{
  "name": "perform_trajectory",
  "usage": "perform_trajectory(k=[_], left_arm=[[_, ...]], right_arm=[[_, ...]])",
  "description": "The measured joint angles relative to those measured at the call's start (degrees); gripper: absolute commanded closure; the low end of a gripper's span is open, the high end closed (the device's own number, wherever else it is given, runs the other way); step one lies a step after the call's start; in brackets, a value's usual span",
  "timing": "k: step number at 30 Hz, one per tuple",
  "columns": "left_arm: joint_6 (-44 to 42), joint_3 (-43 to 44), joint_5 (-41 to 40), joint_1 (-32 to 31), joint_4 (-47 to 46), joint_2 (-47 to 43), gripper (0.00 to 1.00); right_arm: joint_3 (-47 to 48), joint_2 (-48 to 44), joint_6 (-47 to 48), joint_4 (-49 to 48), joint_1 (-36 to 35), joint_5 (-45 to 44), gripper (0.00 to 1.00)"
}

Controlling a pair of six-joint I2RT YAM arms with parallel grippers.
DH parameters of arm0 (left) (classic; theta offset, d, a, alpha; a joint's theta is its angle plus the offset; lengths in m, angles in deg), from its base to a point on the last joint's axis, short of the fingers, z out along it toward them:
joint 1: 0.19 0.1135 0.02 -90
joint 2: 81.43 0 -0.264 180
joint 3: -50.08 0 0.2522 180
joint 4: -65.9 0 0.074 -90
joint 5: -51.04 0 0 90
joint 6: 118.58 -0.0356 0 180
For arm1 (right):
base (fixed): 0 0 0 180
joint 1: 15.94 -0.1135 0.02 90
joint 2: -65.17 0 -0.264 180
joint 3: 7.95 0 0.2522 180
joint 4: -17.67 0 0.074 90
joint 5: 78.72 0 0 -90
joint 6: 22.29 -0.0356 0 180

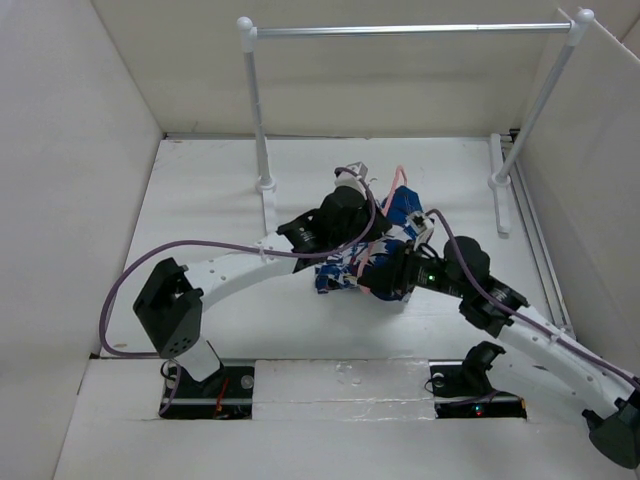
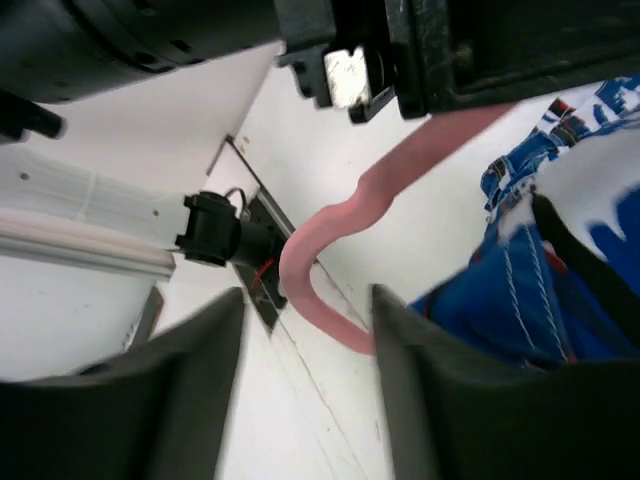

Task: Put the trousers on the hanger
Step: Hang the hanger with trousers onto the clothesline

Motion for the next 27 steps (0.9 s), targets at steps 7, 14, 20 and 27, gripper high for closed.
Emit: perform_trajectory(k=[7, 14, 20, 27], left_arm=[[0.7, -2.3, -5.0, -1.2, 0.5, -3.3, 1.0], [2.2, -4.6, -8.3, -2.5, 0.4, -5.6, 1.0], [2.6, -6.5, -10.5, -2.5, 0.5, -7.3, 1.0], [3.0, -6.7, -10.6, -2.6, 0.2, -7.4, 1.0]], right_arm=[[-0.3, -3.2, -0.4, 0.2, 7.7, 2.0, 0.23], [-0.3, 4.9, -2.1, -4.9, 8.5, 5.6, 0.32], [-0.7, 7.5, -4.2, -11.0, 6.7, 7.0, 0.43], [2.7, 1.9, -0.6, -2.6, 4.1, 2.0, 0.31]])
